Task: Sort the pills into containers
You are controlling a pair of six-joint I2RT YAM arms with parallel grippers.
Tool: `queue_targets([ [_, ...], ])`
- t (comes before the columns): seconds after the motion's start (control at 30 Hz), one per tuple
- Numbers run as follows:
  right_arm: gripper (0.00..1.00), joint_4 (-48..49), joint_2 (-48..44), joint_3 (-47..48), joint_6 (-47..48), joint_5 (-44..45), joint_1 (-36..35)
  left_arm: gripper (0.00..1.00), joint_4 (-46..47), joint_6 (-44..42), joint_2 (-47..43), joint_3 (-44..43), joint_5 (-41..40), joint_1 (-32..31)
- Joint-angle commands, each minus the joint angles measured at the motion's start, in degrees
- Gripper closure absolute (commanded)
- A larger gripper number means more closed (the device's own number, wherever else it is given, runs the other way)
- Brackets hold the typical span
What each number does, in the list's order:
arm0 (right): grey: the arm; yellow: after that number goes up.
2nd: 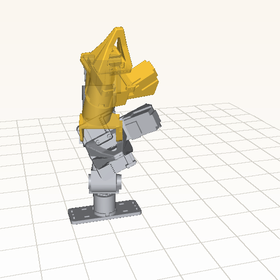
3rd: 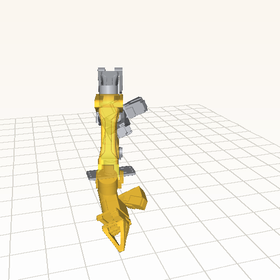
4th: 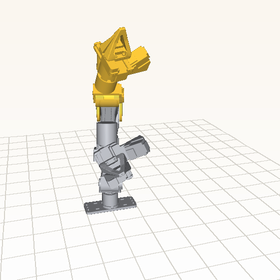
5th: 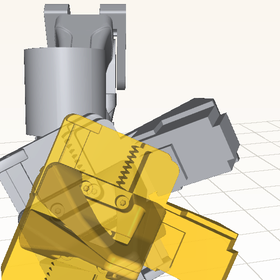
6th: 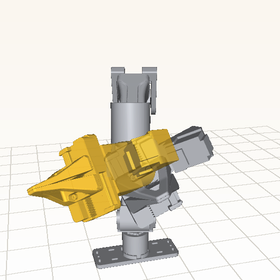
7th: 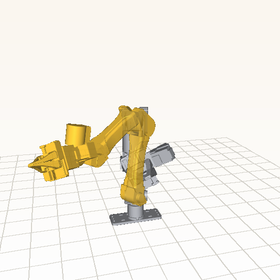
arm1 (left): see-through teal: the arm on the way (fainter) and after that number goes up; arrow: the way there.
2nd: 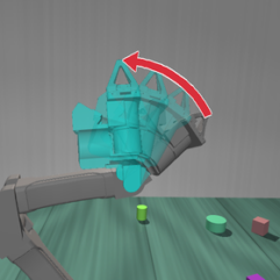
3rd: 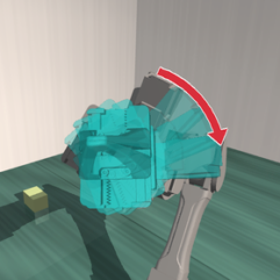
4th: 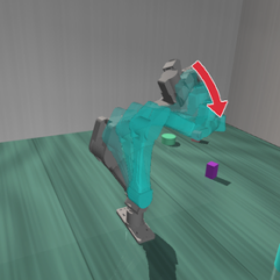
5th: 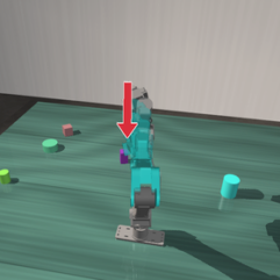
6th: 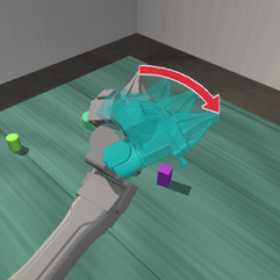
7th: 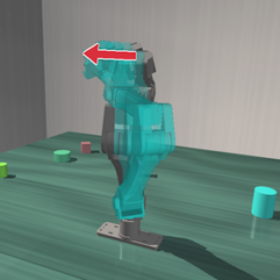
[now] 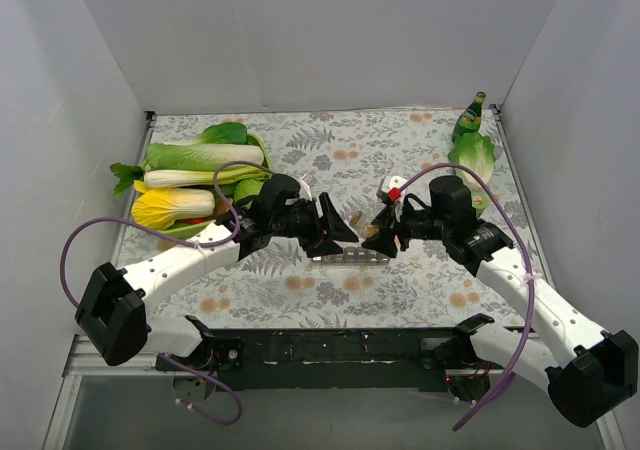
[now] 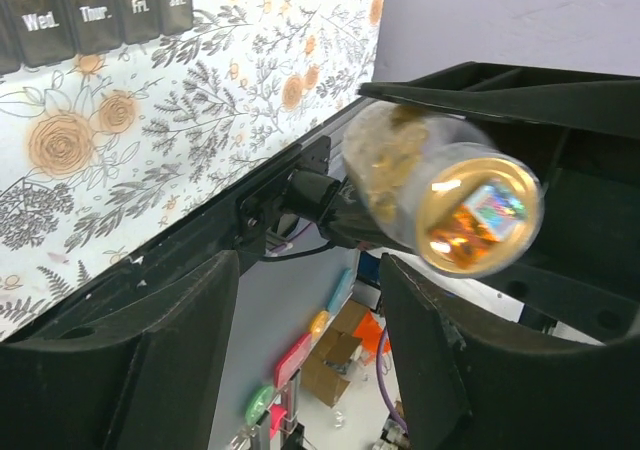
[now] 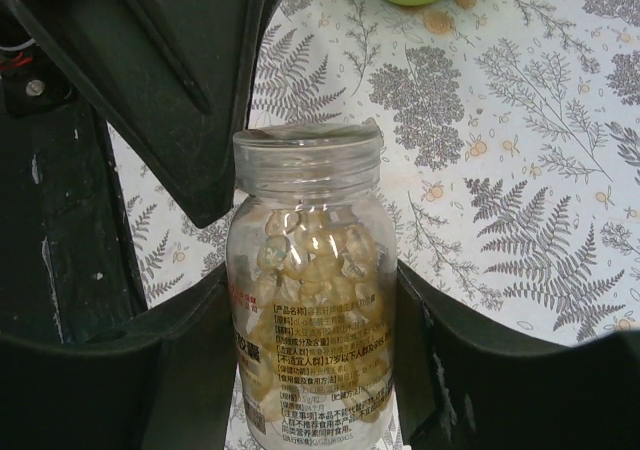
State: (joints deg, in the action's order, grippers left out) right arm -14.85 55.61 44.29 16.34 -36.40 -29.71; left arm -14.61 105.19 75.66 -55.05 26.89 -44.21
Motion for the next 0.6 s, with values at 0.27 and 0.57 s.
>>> queue_targets([
  [0.27,0.99,3.43,-0.86,2.47,-0.43,-3.24,0.45,0.12,15.39,-7.28,-11.93,9.17,19.93,8.25],
  [0.57,0.99,1.93,-1.21,1.32,5.19,-2.62,-0.61,0.02,10.22,-6.13,-7.03,0.66,14.51,9.66],
])
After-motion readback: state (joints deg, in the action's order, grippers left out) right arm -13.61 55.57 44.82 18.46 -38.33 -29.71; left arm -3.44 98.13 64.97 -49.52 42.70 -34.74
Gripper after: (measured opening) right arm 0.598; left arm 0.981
